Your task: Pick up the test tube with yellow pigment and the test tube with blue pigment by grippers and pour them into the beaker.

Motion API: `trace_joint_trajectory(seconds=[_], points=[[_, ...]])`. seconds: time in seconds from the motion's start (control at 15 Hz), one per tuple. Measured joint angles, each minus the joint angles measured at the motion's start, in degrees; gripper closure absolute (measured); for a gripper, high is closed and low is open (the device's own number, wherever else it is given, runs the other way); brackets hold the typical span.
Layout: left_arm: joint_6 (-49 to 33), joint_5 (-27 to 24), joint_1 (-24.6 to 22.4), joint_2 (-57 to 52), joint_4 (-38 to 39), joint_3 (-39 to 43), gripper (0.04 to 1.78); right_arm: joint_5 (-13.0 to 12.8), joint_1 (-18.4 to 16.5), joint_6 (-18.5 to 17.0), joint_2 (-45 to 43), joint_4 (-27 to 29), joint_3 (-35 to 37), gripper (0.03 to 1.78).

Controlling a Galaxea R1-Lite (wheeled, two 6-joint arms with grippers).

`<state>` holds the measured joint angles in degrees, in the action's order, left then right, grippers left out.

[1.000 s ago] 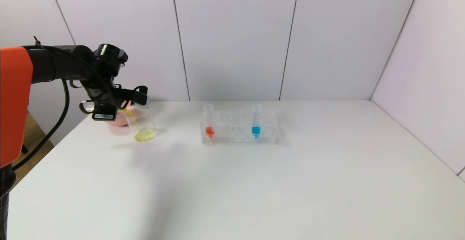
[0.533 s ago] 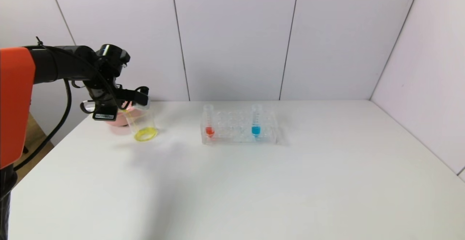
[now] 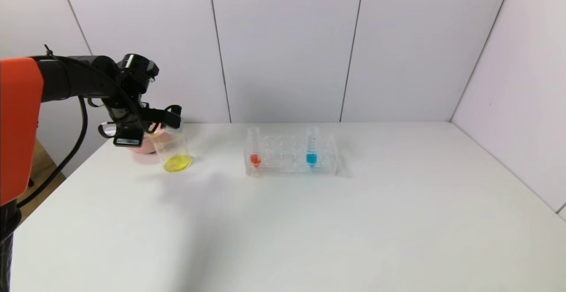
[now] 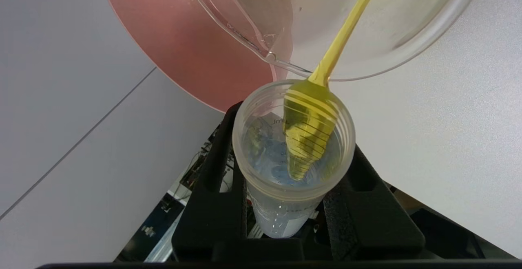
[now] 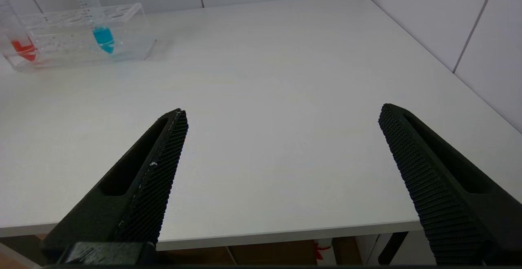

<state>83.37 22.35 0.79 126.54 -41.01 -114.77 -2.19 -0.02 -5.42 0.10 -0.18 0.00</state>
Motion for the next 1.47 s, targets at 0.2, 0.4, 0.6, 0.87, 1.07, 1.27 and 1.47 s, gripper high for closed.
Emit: trace_joint_trajectory(seconds=[0.2, 0.4, 0.6, 0.87, 1.07, 1.27, 1.47], points=[[-0.16, 0.66, 0.05, 0.00, 0.00, 0.00, 1.28, 0.02, 0.00, 0.00, 0.00, 0.00, 0.00, 0.10], [-0.24, 2.01, 0.48, -0.05, 0.02, 0.00, 1.28, 0.00, 0.02, 0.00, 0.00, 0.00, 0.00, 0.10], [-0.24, 2.60, 0.72, -0.09, 0.39, 0.00, 1.28, 0.02, 0.02, 0.00, 0.00, -0.02, 0.00, 0.10], [-0.24, 3.58, 1.11, -0.20, 0.80, -0.02, 1.28, 0.00, 0.02, 0.00, 0.00, 0.00, 0.00, 0.10], [-0.24, 3.73, 1.33, -0.22, 0.85, -0.02, 1.28, 0.00, 0.02, 0.00, 0.00, 0.00, 0.00, 0.10], [-0.24, 4.17, 1.74, -0.24, 1.11, -0.02, 1.28, 0.00, 0.02, 0.00, 0.00, -0.02, 0.00, 0.10], [-0.33, 5.33, 2.15, -0.35, 1.16, -0.02, 1.28, 0.00, 0.02, 0.00, 0.00, 0.00, 0.00, 0.10]])
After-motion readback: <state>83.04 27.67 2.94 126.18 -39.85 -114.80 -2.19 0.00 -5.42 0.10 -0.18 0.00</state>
